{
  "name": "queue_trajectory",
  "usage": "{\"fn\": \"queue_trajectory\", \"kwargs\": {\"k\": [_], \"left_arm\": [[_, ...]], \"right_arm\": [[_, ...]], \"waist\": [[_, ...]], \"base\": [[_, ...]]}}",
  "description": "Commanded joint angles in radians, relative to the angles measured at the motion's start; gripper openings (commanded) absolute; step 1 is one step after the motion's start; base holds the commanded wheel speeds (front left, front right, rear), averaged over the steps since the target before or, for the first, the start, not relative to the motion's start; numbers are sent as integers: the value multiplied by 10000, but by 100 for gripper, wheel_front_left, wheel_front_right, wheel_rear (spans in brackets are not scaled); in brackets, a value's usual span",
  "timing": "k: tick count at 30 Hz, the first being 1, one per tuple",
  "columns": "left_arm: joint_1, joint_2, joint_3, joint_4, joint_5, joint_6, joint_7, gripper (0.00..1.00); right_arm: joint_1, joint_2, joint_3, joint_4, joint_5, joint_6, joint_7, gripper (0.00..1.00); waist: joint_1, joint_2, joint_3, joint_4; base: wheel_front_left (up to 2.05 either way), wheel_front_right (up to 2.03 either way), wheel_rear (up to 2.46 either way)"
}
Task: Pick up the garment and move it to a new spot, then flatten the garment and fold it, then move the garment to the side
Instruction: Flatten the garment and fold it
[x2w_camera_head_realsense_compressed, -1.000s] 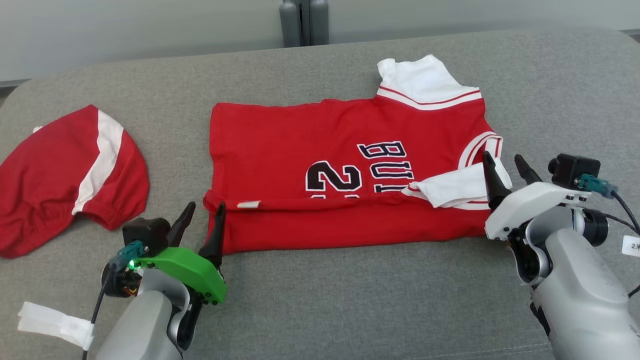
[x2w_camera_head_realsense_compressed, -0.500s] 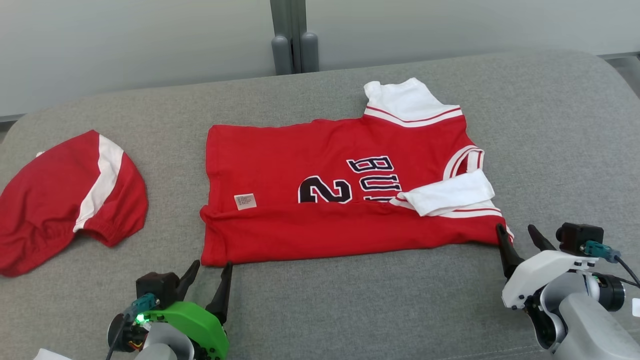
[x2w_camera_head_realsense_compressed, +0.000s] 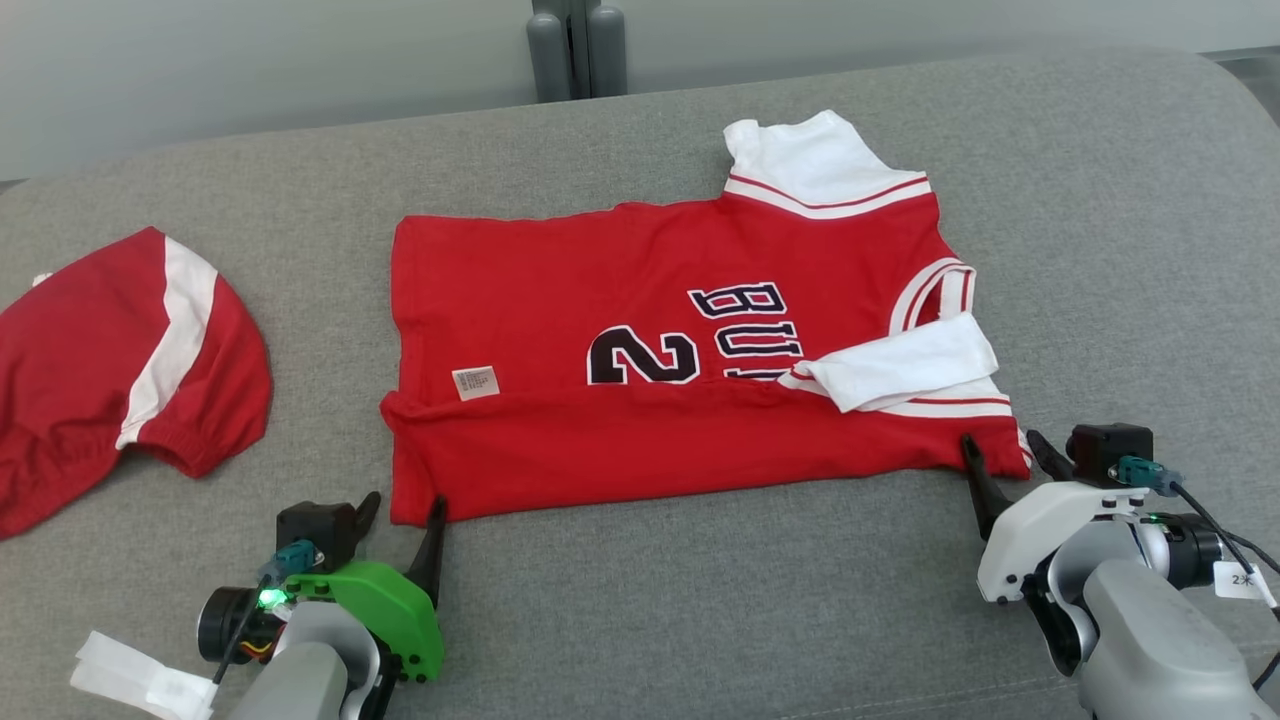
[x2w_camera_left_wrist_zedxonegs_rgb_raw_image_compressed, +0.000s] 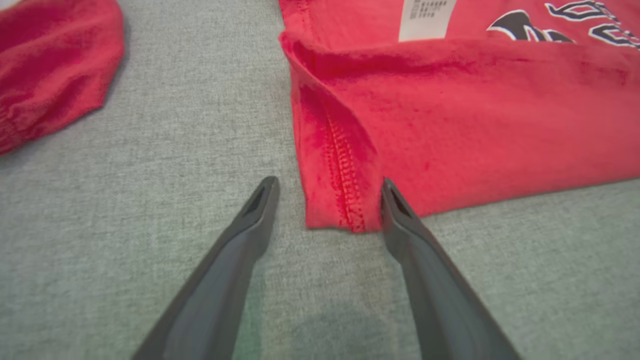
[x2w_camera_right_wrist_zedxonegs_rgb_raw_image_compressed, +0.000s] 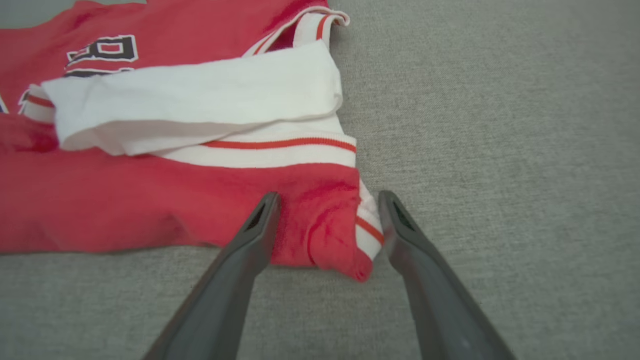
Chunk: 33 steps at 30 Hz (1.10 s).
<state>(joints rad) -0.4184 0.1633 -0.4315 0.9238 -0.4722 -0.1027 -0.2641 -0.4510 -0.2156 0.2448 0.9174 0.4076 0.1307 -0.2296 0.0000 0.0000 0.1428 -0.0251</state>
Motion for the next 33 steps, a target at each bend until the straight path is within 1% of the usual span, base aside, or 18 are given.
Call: {"fn": "queue_trajectory", "kwargs": {"k": [1,2,3,4,10,14,20,24,27,30,31,32,33], "left_arm": [[-183,-69,6,195,93,11,5,100],[-223,-89,-3,299,65,-22,8,83],[-272,-113,47,324,-15,-66,8,28],[-306,-116,107,292,-54,-90,8,0],[-116,-204,392,79,-252,-187,3,0],[397,-42,659,-351,-396,-228,0,0],[1742,246,1128,-1495,-511,-250,-2,0],[2856,348,1363,-2301,-427,-95,-2,0],[3547,268,1393,-2723,-467,0,-2,0],[3996,177,1363,-2972,-468,90,-2,0],[4045,147,1340,-3019,-458,102,-2,10],[4069,111,1350,-3102,-471,129,-2,55],[4077,108,1355,-3171,-412,164,-2,100]], "right_arm": [[-177,36,51,158,-119,2,-81,100],[-217,81,77,258,-118,2,-89,88],[-259,132,83,355,-70,3,-112,39],[-293,155,99,408,-38,3,-109,0],[-274,273,224,638,154,0,-250,0],[80,310,293,457,425,2,-320,0],[1008,108,670,-420,787,0,-347,0],[1887,-154,790,-1229,1035,-2,-355,0],[2652,-382,753,-1847,1157,-3,-293,0],[3287,-416,539,-2334,1387,-5,-55,0],[3420,-413,450,-2444,1431,-5,-4,0],[3554,-418,349,-2587,1434,-5,19,37],[3644,-405,268,-2706,1418,-5,9,100]], "waist": [[0,0,73,4],[0,0,94,9],[0,0,116,22],[0,0,134,37],[0,0,-63,135],[0,0,-500,178],[0,0,-1188,108],[0,0,-1444,110],[0,0,-1519,164],[0,0,-1554,196],[0,0,-1570,205],[0,0,-1592,216],[0,0,-1611,217]], "base": [[0,0,0],[0,0,0],[0,0,0],[0,0,0],[0,0,0],[0,0,0],[0,0,0],[0,0,0],[0,0,0],[0,0,0],[0,0,0],[0,0,0],[0,0,0]]}}
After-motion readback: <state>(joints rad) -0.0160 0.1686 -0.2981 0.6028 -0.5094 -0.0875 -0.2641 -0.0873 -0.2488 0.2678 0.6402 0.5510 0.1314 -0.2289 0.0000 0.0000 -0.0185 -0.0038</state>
